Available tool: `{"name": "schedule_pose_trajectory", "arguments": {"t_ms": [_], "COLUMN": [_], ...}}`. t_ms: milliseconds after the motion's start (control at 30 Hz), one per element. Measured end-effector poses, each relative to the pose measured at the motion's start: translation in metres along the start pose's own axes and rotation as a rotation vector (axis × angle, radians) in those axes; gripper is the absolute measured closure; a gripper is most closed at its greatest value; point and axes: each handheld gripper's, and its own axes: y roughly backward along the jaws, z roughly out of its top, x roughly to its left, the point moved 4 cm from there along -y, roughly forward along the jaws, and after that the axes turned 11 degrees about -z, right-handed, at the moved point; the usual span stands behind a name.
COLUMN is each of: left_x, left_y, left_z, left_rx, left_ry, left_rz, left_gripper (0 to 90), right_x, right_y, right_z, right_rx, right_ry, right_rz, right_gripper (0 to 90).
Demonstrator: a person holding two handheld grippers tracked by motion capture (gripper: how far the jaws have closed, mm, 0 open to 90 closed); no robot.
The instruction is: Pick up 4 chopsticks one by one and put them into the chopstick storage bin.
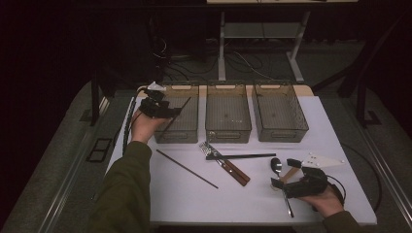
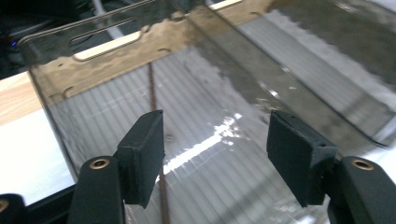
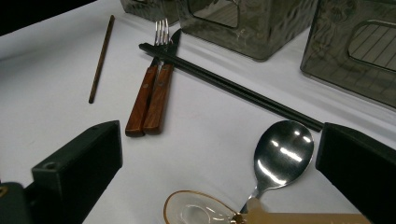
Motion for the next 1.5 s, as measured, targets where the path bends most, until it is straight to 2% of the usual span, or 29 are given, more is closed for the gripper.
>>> {"name": "schedule_pose_trajectory", "arguments": {"t_ms": [67,233,367,533,600,833,933,1033,1133,1300,1500], "left_x": [-0.009,-0.034,-0.054,-0.071,-0.074,-0.07,-0.069,-0.064,-0.054,-0.037,-0.026], "left_y": [0.006,0.019,0.025,0.028,0.027,0.023,0.02,0.017,0.013,0.01,0.005], "left_z": [-0.001,-0.009,-0.023,-0.046,-0.056,-0.089,-0.098,-0.105,-0.112,-0.117,-0.122], "left_rx": [-0.012,-0.008,0.003,0.04,0.044,0.092,0.116,0.148,0.173,0.18,0.203], "left_ry": [-0.013,-0.073,-0.117,-0.161,-0.159,-0.147,-0.148,-0.159,-0.146,-0.101,-0.086], "left_rz": [-0.015,-0.072,-0.102,-0.127,-0.134,-0.142,-0.124,-0.075,-0.034,-0.005,0.029], "left_gripper": [36.0,36.0,39.4,53.6,60.7,84.0,89.5,89.7,89.7,89.7,89.7], "right_x": [0.0,0.0,0.0,0.0,0.0,0.0,0.0,0.0,0.0,0.0,0.0], "right_y": [0.0,0.0,0.0,0.0,0.0,-0.001,-0.001,-0.001,-0.001,-0.001,-0.002], "right_z": [0.0,0.0,0.0,0.0,0.0,-0.001,-0.001,-0.001,-0.001,-0.001,-0.001], "right_rx": [-0.001,-0.001,-0.001,0.001,0.001,0.005,0.006,0.005,0.006,0.009,0.01], "right_ry": [0.0,-0.003,0.0,0.001,-0.001,0.003,0.004,0.003,0.002,0.002,0.005], "right_rz": [0.0,-0.004,-0.004,-0.007,-0.007,-0.006,-0.006,-0.007,-0.008,-0.008,-0.006], "right_gripper": [0.4,0.4,0.5,0.4,0.4,0.4,0.4,0.5,0.4,0.4,0.5]}}
